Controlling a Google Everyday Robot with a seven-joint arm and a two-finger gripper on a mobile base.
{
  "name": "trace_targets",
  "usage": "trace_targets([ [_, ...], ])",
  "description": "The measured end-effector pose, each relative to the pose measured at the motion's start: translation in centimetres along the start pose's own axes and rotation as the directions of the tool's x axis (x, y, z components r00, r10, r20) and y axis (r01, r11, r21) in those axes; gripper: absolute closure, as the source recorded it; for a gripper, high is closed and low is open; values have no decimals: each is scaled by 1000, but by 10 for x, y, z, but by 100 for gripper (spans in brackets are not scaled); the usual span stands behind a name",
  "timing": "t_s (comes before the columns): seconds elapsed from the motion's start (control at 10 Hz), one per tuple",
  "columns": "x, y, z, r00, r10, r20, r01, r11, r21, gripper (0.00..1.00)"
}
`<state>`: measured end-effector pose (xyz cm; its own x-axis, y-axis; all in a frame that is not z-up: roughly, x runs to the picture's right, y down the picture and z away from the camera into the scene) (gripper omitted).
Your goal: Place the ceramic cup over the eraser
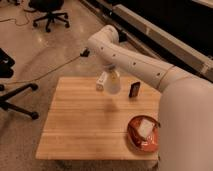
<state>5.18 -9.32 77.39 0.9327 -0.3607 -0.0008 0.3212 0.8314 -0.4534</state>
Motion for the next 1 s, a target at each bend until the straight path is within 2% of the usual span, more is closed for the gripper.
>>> trace_targets([
  [0.5,36,-15,-49,997,61,-42,-58,996,66,100],
  [0.7,52,-18,-52,994,83,-70,-78,995,67,100],
  [1.0,83,-7,-38,987,128,-93,-124,991,43,100],
])
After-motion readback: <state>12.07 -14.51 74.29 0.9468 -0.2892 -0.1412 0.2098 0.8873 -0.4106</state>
